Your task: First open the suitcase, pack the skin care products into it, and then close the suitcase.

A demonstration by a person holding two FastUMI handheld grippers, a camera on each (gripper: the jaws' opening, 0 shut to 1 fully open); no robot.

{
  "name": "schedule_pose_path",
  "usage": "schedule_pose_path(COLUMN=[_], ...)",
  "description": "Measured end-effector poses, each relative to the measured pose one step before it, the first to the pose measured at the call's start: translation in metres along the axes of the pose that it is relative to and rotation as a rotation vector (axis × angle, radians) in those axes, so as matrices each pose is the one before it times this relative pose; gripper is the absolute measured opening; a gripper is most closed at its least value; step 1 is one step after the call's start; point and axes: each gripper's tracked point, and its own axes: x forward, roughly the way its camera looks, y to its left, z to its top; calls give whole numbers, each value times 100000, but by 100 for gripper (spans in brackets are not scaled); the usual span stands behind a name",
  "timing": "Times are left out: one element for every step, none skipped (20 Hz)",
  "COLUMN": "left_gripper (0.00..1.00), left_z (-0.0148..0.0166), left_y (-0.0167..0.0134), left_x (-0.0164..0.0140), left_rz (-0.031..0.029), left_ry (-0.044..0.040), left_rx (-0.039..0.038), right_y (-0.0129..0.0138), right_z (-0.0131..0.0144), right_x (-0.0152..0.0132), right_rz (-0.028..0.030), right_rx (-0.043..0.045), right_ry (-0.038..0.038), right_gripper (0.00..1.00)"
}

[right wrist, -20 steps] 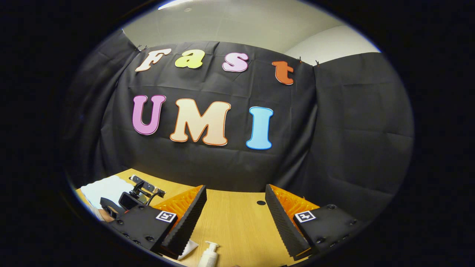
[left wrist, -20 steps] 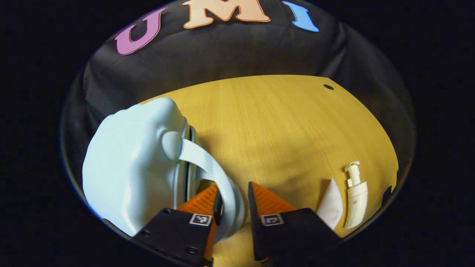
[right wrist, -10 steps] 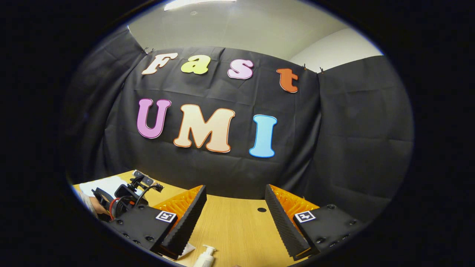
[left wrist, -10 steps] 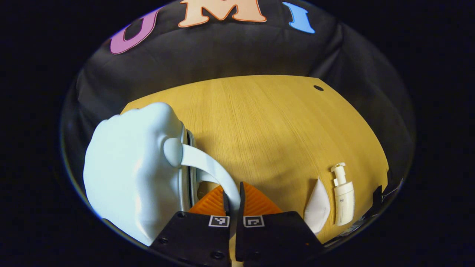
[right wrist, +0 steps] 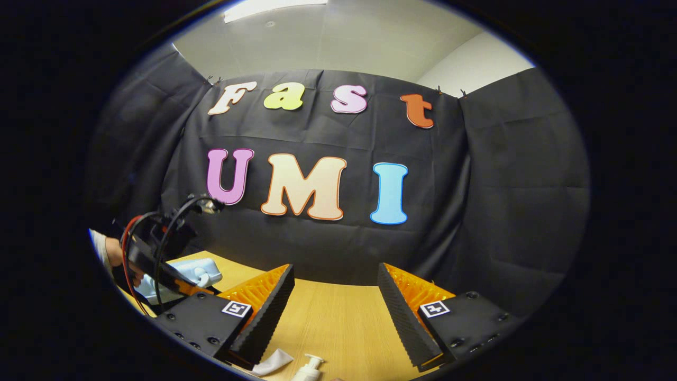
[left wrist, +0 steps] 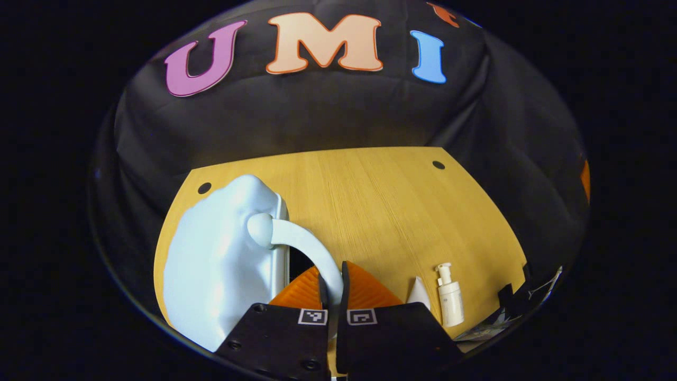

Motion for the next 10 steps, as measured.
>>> schedule_pose_path(left_gripper=[0,0,0,0,0,0,0,0,0,0], left_z=[747,851,534,814,734,482,576,541,449,606], left_y=[763,673,638,688,780,911,987,1050,926,887], left_x=[-746,-715,-697,-688,-679,-695,-478,-547,-403,-406], left_rz=[15,9,3,-543,-41,588,496,913,689,624], left_ry=[-1211,-1397,-1279,-1510,-1738,-650,-1000,-754,-1079,-1440], left_rx=[-2490,-1817,-1569,-311,-383,230,252,-203,-146,-378], right_y=[302,405,365,211,197,213,314,360,434,553], right_z=[68,-45,108,87,94,29,99,-12,-87,-60], right_x=[142,67,145,136,151,149,296,201,155,197], right_rz=[1003,1293,973,598,241,204,280,273,385,327], right_rx=[398,551,728,413,74,-40,-36,-32,111,170], right_ry=[-148,-52,-151,-282,-373,-222,-96,44,154,267], right_gripper=[100,100,100,99,99,100,100,100,100,100])
